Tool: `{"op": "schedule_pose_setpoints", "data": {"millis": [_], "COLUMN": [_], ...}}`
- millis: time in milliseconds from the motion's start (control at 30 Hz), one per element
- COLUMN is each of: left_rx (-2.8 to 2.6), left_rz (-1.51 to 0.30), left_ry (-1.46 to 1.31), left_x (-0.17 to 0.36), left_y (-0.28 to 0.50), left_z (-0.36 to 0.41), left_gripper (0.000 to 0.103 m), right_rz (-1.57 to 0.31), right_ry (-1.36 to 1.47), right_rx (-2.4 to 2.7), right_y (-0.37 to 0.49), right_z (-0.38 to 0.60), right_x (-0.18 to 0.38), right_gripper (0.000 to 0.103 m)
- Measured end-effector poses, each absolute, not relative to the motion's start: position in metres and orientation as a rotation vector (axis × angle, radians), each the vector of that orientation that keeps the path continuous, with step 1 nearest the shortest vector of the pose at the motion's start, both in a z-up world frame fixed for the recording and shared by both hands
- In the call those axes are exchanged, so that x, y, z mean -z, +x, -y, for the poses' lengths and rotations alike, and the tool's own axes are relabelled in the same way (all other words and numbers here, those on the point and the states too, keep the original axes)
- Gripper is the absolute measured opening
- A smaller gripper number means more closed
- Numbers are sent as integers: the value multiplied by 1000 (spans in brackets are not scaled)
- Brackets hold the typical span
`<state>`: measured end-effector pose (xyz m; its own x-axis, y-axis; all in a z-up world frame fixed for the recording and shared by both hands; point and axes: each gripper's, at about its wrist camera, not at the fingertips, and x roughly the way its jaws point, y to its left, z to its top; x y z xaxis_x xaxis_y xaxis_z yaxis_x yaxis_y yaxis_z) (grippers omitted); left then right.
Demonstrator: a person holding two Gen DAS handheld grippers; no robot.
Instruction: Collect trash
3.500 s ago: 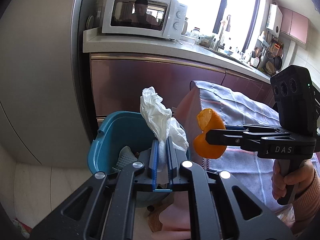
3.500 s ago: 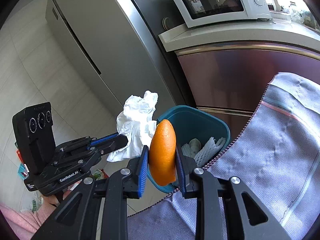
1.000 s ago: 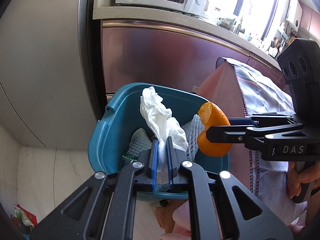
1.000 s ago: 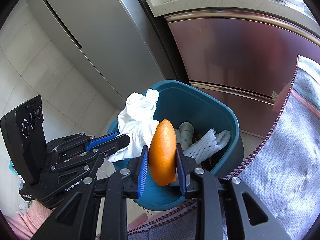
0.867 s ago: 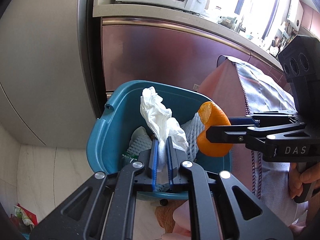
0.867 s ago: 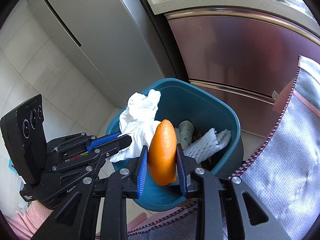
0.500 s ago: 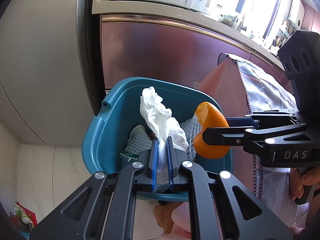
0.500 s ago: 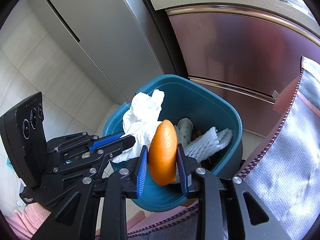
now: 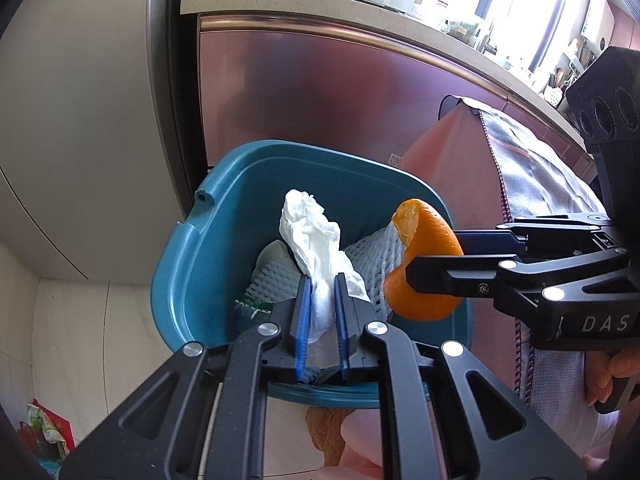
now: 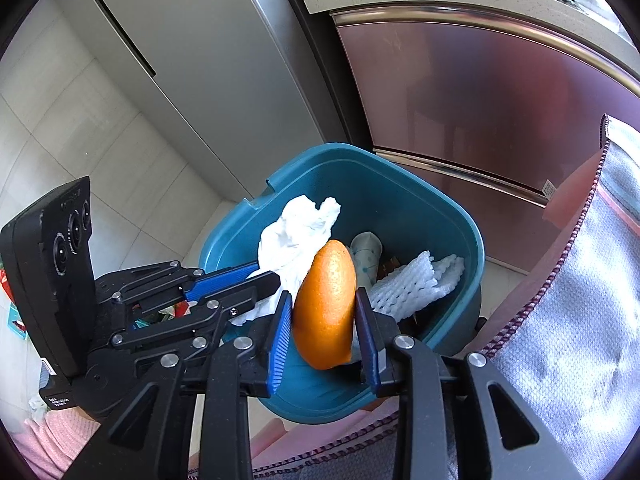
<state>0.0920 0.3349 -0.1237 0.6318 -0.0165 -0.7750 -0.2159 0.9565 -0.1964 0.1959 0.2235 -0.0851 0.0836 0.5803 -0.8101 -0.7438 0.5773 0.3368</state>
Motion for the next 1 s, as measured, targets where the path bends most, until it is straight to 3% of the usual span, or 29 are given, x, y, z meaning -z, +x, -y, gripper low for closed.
{"op": "schedule_pose_setpoints", "data": {"millis": [233, 433, 600, 767, 800, 867, 1000], "left_rx": [-119, -119, -101, -84, -80, -73, -58], "left_rz": [-893, -878, -816, -711, -687, -635, -516], "left_ry": [-286, -291, -297, -270, -260, -241, -205], "left_x": [128, 125, 110, 83, 76, 64, 38], "left_y": [95, 91, 79, 56, 50, 39, 17], "left_z": [-335, -334, -331, -322, -318, -310, -288], "left_gripper": [22, 24, 33, 48, 50, 70, 89], "right_rz": [-1093, -1073, -1024, -922, -894, -825, -673], "right_ry": [-178, -161, -111, -73, -68, -77, -87], "right_rx": [-988, -991, -1014, -997, -987, -959, -850], "right_y": [195, 192, 185, 169, 164, 153, 125], "right_z": [-219, -212, -197, -162, -153, -133, -86], "right_x": [85, 83, 75, 58, 54, 44, 27], "right_gripper": [33, 38, 47, 50, 52, 64, 81]}}
